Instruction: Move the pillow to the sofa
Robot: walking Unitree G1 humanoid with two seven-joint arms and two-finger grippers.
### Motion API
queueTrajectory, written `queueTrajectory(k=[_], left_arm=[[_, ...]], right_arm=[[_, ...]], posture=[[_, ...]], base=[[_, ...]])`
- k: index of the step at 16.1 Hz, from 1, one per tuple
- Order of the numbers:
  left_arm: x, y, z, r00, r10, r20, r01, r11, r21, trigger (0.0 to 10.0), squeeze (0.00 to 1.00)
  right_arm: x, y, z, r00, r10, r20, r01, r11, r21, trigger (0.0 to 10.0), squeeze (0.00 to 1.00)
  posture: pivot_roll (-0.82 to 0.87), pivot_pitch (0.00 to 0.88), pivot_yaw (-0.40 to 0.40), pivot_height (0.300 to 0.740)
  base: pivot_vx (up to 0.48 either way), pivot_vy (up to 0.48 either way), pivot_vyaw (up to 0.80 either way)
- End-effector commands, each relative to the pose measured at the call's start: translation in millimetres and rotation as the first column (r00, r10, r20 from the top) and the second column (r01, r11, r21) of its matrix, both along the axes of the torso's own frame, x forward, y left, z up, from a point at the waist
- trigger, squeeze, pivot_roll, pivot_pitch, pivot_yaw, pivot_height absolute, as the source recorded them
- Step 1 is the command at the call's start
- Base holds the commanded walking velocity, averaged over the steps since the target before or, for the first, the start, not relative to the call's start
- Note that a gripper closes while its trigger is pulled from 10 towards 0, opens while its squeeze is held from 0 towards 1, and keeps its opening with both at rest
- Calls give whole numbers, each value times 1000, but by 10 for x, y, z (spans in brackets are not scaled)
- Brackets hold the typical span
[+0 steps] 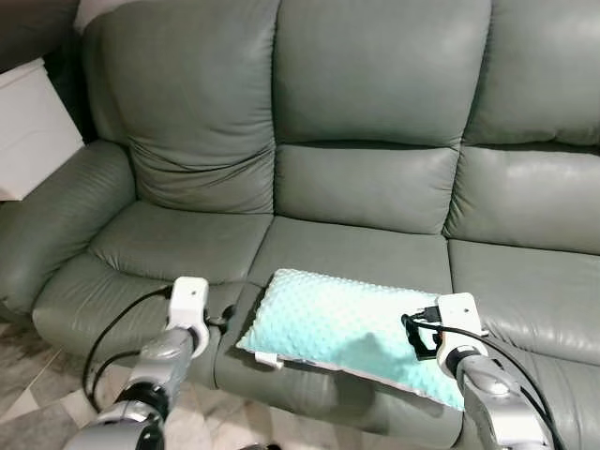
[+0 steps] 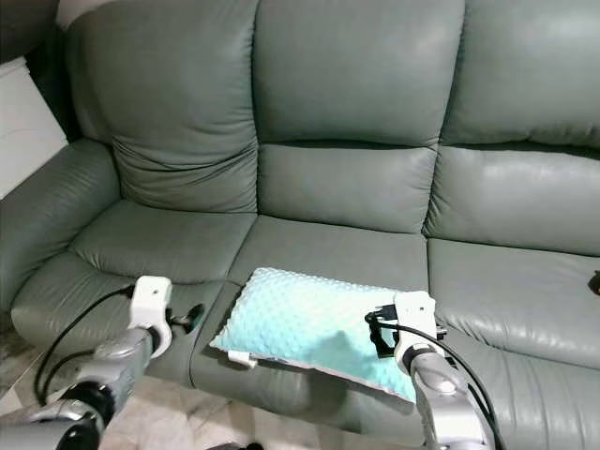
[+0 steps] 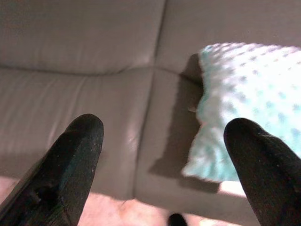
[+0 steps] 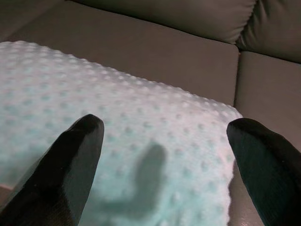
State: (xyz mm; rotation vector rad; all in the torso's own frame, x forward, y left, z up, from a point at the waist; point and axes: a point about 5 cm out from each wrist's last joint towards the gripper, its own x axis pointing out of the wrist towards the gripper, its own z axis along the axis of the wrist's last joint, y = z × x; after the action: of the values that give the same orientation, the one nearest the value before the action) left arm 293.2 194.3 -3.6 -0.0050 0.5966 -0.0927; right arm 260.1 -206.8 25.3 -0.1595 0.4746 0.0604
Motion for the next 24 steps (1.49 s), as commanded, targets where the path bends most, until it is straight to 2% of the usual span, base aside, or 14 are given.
queueTrajectory(k=[1, 3, 4, 5, 6, 10, 12, 14, 15, 16, 17, 20, 21, 24], left_arm=[[-42, 83, -27, 1000, 29, -8, -29, 999, 13, 10000, 0], [-63, 100, -46, 997, 76, -8, -76, 997, 9, 10000, 0], [-47, 82, -26, 996, 91, 18, -91, 996, -13, 10000, 0], [-17, 58, 4, 992, 121, 46, -120, 992, -33, 10000, 0], [35, 36, 56, 980, 181, 81, -176, 982, -74, 10000, 0], [152, -70, 165, 962, 243, 125, -225, 965, -137, 10000, 0], [180, -52, 217, 959, 233, 162, -206, 964, -171, 10000, 0], [149, -44, 209, 966, 184, 180, -154, 974, -164, 10000, 0], [139, -38, 211, 969, 159, 191, -131, 979, -155, 10000, 839], [119, 1, 222, 968, 128, 215, -103, 987, -124, 10000, 1000], [132, 51, 280, 959, 115, 258, -88, 989, -115, 10000, 1000], [163, 113, 364, 943, 143, 301, -116, 988, -106, 10000, 1000], [129, 73, 370, 944, 79, 320, -57, 995, -76, 10000, 1000], [-28, 106, 300, 947, 54, 316, -37, 998, -57, 10000, 1000]], right_arm=[[-22, 29, -39, 1000, 9, -21, -9, 1000, 15, 10000, 1000], [-44, 31, -51, 999, 18, -28, -18, 1000, 12, 10000, 1000], [-38, 24, -43, 999, 28, -31, -28, 1000, 4, 10000, 788], [-5, -3, -9, 999, 43, -29, -43, 999, -17, 10000, 0], [70, -23, 70, 998, 64, -14, -65, 998, -27, 10000, 0], [360, 0, 288, 990, 135, 27, -133, 989, -67, 10000, 0], [480, 106, 325, 987, 155, 40, -152, 987, -57, 10000, 0], [503, 176, 302, 986, 162, 50, -158, 984, -77, 10000, 0], [510, 188, 303, 985, 159, 63, -153, 984, -92, 10000, 0], [513, 204, 303, 987, 132, 94, -126, 990, -69, 10000, 0], [499, 215, 279, 988, 117, 103, -113, 993, -44, 10000, 1000], [467, 187, 214, 992, 84, 96, -80, 996, -45, 10000, 1000], [443, 184, 198, 992, 84, 96, -80, 996, -44, 10000, 1000], [413, 152, 184, 991, 84, 100, -79, 996, -50, 10000, 1000]], posture=[[-235, 0, 105, 740], [-235, 0, 88, 740], [-235, 0, 77, 740], [-235, 0, 56, 740], [-234, 0, 31, 740], [-200, 0, -21, 740], [-173, 0, -25, 740], [-151, 0, -11, 740], [-144, 0, 0, 740], [-138, 0, 13, 740], [-137, 0, 31, 740], [-127, 0, 31, 740], [-122, 0, 23, 740], [-119, 0, 23, 740]], base=[[0, 0, 0], [0, 0, 0], [0, 0, 0], [0, 0, 0], [0, 0, 0], [0, 0, 0], [0, 0, 0], [0, 0, 0], [0, 0, 0], [0, 0, 0], [0, 0, 0], [0, 0, 0], [0, 0, 0], [0, 0, 0]])
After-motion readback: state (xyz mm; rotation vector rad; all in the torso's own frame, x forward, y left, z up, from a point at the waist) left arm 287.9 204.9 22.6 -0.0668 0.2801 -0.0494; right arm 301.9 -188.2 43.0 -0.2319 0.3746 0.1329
